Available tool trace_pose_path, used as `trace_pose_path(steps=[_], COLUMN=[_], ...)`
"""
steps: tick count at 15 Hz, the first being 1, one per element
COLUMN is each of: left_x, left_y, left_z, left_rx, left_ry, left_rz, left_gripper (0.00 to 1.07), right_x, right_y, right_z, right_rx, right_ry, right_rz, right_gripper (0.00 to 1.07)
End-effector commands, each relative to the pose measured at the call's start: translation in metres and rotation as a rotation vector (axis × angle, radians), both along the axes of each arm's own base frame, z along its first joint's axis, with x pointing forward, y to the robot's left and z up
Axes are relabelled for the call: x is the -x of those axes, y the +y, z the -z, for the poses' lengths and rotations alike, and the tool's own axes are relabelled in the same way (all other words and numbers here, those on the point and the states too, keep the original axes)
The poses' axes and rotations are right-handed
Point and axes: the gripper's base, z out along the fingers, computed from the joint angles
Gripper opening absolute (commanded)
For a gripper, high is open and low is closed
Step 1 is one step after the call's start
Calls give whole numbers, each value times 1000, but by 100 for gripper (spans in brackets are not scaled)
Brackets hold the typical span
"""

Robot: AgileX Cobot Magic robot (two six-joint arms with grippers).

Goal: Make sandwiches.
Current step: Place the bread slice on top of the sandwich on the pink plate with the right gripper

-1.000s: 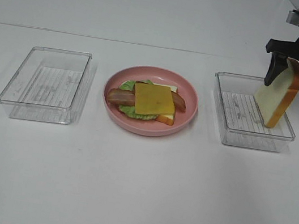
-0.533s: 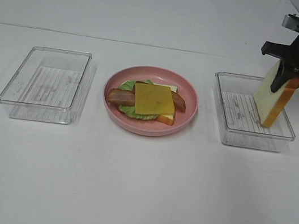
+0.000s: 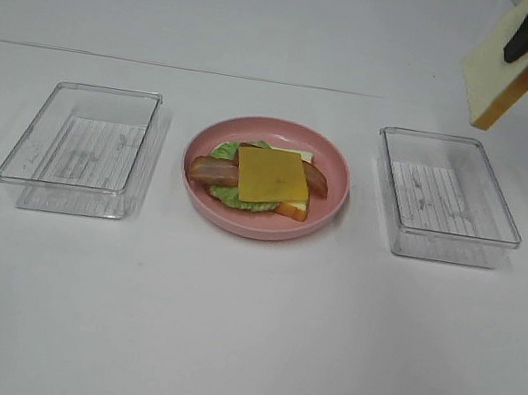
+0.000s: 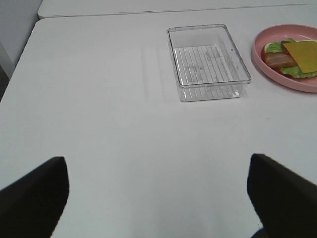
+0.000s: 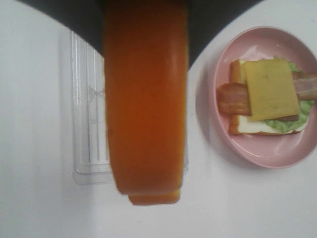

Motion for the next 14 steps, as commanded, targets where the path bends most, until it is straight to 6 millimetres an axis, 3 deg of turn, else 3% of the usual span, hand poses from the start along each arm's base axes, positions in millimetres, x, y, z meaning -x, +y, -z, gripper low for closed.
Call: trace_pose_path(steps=[1, 2, 4, 7, 10, 14], left_x=[2, 2, 2, 2, 2, 2], left_y=[0, 0, 0, 0, 0, 0], left_z=[0, 0, 0, 0, 0, 0], left_rx=[0, 0, 0, 0, 0, 0], left_ry=[-16, -16, -16, -16, -16, -16], left_rz=[2, 2, 2, 2, 2, 2], left_gripper=[89, 89, 89, 89, 89, 89], right_x=[25, 31, 37, 50, 59, 51], right_y=[37, 65, 93, 139, 162, 168], right_z=[-24, -29, -21, 27, 65, 100], right_rx=[-55, -128, -199, -336, -467, -516], right_ry=[51, 52, 73, 139, 102, 87], right_rz=[-109, -159, -207, -227, -205, -173], right_gripper=[0, 0, 0, 0, 0, 0])
